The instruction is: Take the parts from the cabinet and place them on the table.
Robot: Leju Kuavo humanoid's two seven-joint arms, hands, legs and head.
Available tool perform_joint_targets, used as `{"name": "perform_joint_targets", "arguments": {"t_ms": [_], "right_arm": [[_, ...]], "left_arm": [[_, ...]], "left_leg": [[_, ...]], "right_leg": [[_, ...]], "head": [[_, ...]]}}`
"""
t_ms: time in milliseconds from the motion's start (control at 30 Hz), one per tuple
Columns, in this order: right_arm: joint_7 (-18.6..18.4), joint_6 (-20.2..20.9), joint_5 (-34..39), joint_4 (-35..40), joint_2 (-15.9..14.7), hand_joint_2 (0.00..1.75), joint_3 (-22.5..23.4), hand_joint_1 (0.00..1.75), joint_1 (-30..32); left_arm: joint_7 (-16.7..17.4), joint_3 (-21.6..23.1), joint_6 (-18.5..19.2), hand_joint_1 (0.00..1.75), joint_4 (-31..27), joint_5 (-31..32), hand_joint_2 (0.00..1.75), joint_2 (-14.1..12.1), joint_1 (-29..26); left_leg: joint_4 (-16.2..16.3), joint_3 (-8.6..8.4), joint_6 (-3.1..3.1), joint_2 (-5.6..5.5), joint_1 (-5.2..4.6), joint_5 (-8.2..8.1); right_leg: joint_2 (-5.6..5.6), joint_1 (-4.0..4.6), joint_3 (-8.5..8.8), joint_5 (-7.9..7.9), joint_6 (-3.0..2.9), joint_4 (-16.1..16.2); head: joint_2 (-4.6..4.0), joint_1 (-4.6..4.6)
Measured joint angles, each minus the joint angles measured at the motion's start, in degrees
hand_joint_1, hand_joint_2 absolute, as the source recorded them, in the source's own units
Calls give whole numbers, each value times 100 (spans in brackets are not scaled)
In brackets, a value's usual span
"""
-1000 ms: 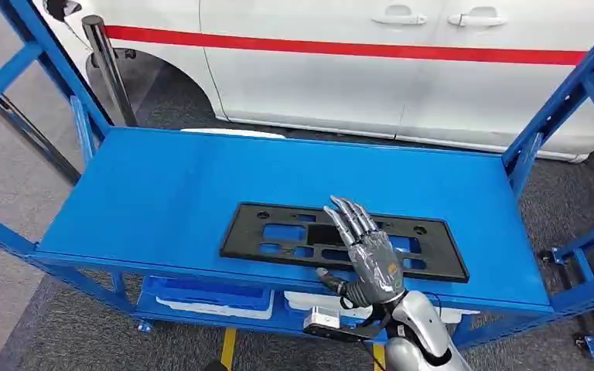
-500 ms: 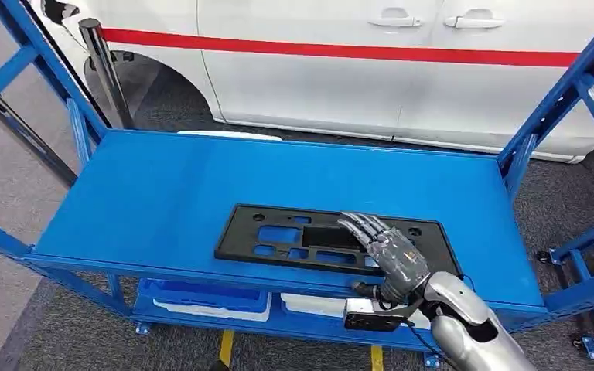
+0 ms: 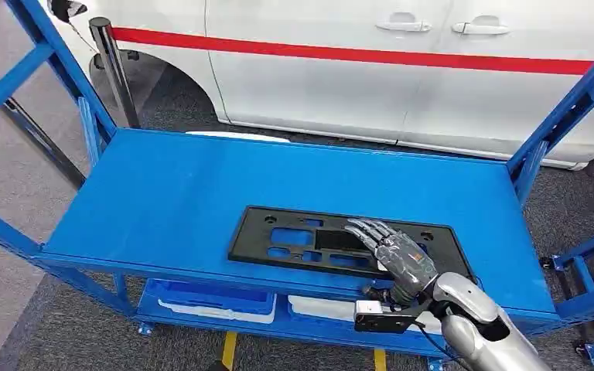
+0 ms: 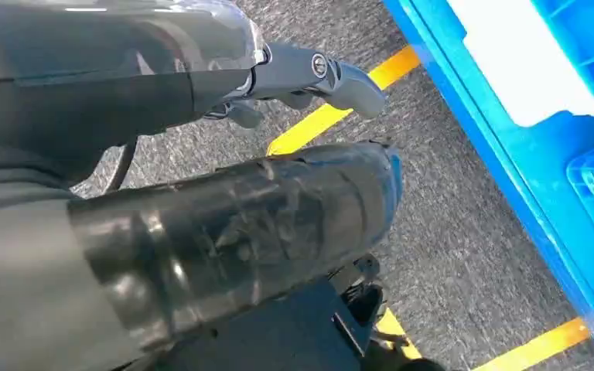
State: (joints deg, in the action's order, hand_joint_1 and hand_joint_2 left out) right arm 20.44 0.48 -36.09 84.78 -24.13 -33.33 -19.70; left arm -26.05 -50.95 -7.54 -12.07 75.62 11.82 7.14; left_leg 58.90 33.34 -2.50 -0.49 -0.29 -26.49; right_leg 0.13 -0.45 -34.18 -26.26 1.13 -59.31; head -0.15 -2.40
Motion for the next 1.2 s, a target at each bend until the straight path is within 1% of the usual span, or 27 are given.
{"name": "perform_joint_targets", "arguments": {"t_ms": [67, 133, 167, 200, 267, 300, 333, 367, 433, 467, 500, 567, 633, 667, 700, 733, 767, 800, 833, 867, 933, 967, 1000, 1033, 1100, 1133, 1200], "right_arm": [[-4, 0, -7, -9, -26, 175, -4, 0, 9], [-4, 0, -6, -9, -31, 175, -7, 0, 2], [-4, 0, -7, -9, -31, 175, -7, 0, -2], [-4, 0, -7, -9, -31, 175, -7, 0, -7], [-4, 0, -7, -11, -31, 175, -9, 0, -5], [-4, 0, -7, -20, -31, 175, -9, 0, -5], [-4, 0, -7, -24, -31, 175, -9, 0, -3], [-4, 0, -7, -28, -31, 175, -11, 0, -3], [-26, -15, -34, -28, -31, 175, -11, 0, -3], [-59, -48, -76, -28, -33, 175, -11, 0, -3], [-107, -128, -146, -28, -44, 175, -11, 0, -2], [-186, -271, -289, -28, -70, 175, -11, 0, 21], [-280, -402, -480, -28, -135, 175, -9, 0, 54], [-317, -446, -569, -28, -182, 175, -9, 0, 93], [-374, -500, -701, -31, -249, 175, -4, 0, 101], [-413, -536, -785, -42, -297, 175, -2, 0, 109], [-448, -564, -863, -57, -336, 175, 4, 0, 135], [-490, -612, -962, -70, -367, 175, 7, 0, 182], [-582, -731, -1140, -81, -394, 175, 24, 0, 262], [-678, -910, -1378, -90, -407, 175, 59, 0, 299], [-862, -1185, -1857, -105, -424, 175, 181, 0, 339], [-938, -1290, -2088, -111, -439, 175, 236, 0, 373], [-1021, -1382, -2298, -131, -448, 175, 302, 0, 397], [-1084, -1460, -2473, -142, -452, 175, 378, 0, 439], [-1176, -1563, -2663, -164, -452, 175, 499, 0, 507], [-1211, -1596, -2735, -177, -452, 175, 549, 0, 528], [-1274, -1639, -2846, -199, -450, 175, 649, 0, 550]], "left_arm": [[0, 0, -2, 0, 0, 0, 0, 0, -2], [0, 0, -2, 0, 0, 0, 0, -7, 8], [0, 2, -2, 0, 0, 0, 0, -7, 7], [0, 2, -2, 0, 0, 0, 0, -7, 8], [0, 9, -2, 0, 0, 0, 0, -7, -1], [0, 9, -2, 0, 0, 0, 0, -7, -10], [0, 9, -2, 0, 0, 0, 0, -7, -18], [0, 9, -2, 0, 0, 0, 0, -7, -18], [0, 9, -2, 0, 0, -2, 0, -9, -7], [0, 11, -6, 0, 0, -9, 0, -9, -4], [-2, 11, -9, 0, 0, -22, 0, -9, 8], [-7, 15, -11, 0, 0, -35, 0, -9, -4], [-9, 15, -13, 0, 0, -48, 0, -9, -29], [-13, 15, -15, 0, 0, -52, 0, -9, -29], [-18, 15, -15, 0, 0, -53, 0, -7, -27], [-20, 15, -15, 0, 0, -55, 0, -7, -19], [-20, 17, -15, 0, 0, -55, 0, -9, -20], [-17, 17, -15, 0, 0, -59, 0, -9, -22], [-15, 17, -17, 0, 0, -61, 0, -9, -26], [-13, 22, -20, 0, 0, -65, 0, -9, -33], [-2, 39, -20, 0, 0, -70, 0, -7, -36], [0, 44, -20, 0, 0, -72, 0, -7, -36], [2, 46, -22, 0, 0, -85, 0, -4, -32], [2, 48, -24, 0, 0, -92, 0, -7, -36], [4, 50, -26, 0, 0, -98, 0, -7, -41], [4, 52, -26, 0, 0, -98, 0, -7, -36], [9, 59, -33, 0, 0, -96, 0, -9, -33]], "left_leg": [[-33, -7, 41, 5, 8, 17], [9, 9, 105, 8, 8, -51], [184, 67, 134, 13, 10, -184], [530, 226, 153, 13, 20, -386], [1449, 661, 190, 14, 47, -783], [1732, 800, 203, 15, 54, -843], [1736, 813, 211, 15, 59, -759], [1489, 702, 211, 16, 65, -555], [597, 277, 181, 17, 73, -64], [176, 83, 151, 16, 72, 79], [-29, -16, 138, 13, 45, -13], [-3, 16, 109, 3, 32, -5], [-75, -18, 21, 3, 44, 34], [-127, -58, -23, 11, 61, 65], [-133, -61, -38, 14, 62, 67], [-131, -57, -71, 17, 59, 64], [-130, -57, -73, 22, 52, 63], [-127, -56, -79, 24, 50, 58], [-121, -60, -81, 22, 51, 52], [-114, -68, -75, 20, 52, 42], [-69, -92, -41, 17, 60, -1], [-42, -88, -18, 15, 54, -29], [-4, -65, 20, 4, 13, -54], [-15, -61, 46, 5, 17, -48], [-36, -74, 87, 6, 27, -35], [-31, -80, 117, 5, 29, -53], [257, 26, 178, 18, 50, -287]], "right_leg": [[6, 13, -12, -2, -34, -6], [-3, -56, 18, 36, -105, 53], [-5, -54, 28, 34, -144, 66], [-12, -53, 24, 34, -179, 66], [-23, -39, 17, 30, -187, 64], [-23, -38, 17, 29, -189, 63], [-23, -38, 20, 28, -189, 61], [-19, -39, 23, 27, -188, 55], [-12, -40, 38, 16, -173, 48], [-11, -39, 39, 5, -156, 41], [-6, 1, 9, -10, -117, 7], [-7, -10, 2, 13, -57, 28], [-5, -15, 24, 11, 21, 46], [-7, -45, -19, -92, 46, -75], [-9, -46, -129, -252, 60, -308], [-8, -47, -349, -491, 80, -762], [-9, -50, -551, -667, 97, -1172], [-9, -51, -730, -781, 111, -1521], [-10, -56, -826, -739, 124, -1683], [-10, -66, -755, -578, 128, -1525], [-16, -96, -282, -45, 123, -566], [-21, -105, -73, 75, 113, -119], [-15, -47, -29, -15, 86, -17], [-6, -53, -38, 10, 39, -22], [3, -31, -46, 16, -16, -24], [7, -54, -32, 32, -56, 1], [-6, -76, -9, 42, -129, 27]], "head": [[0, 0], [0, 0], [0, -2], [0, 7], [0, 2], [0, 4], [0, 2], [0, 4], [0, 4], [0, 2], [0, 0], [0, -2], [0, 0], [0, -2], [0, -7], [0, -7], [0, -4], [0, -4], [0, -4], [0, -7], [0, -4], [0, -7], [0, -9], [0, 2], [0, 2], [0, 0], [0, 0]]}}
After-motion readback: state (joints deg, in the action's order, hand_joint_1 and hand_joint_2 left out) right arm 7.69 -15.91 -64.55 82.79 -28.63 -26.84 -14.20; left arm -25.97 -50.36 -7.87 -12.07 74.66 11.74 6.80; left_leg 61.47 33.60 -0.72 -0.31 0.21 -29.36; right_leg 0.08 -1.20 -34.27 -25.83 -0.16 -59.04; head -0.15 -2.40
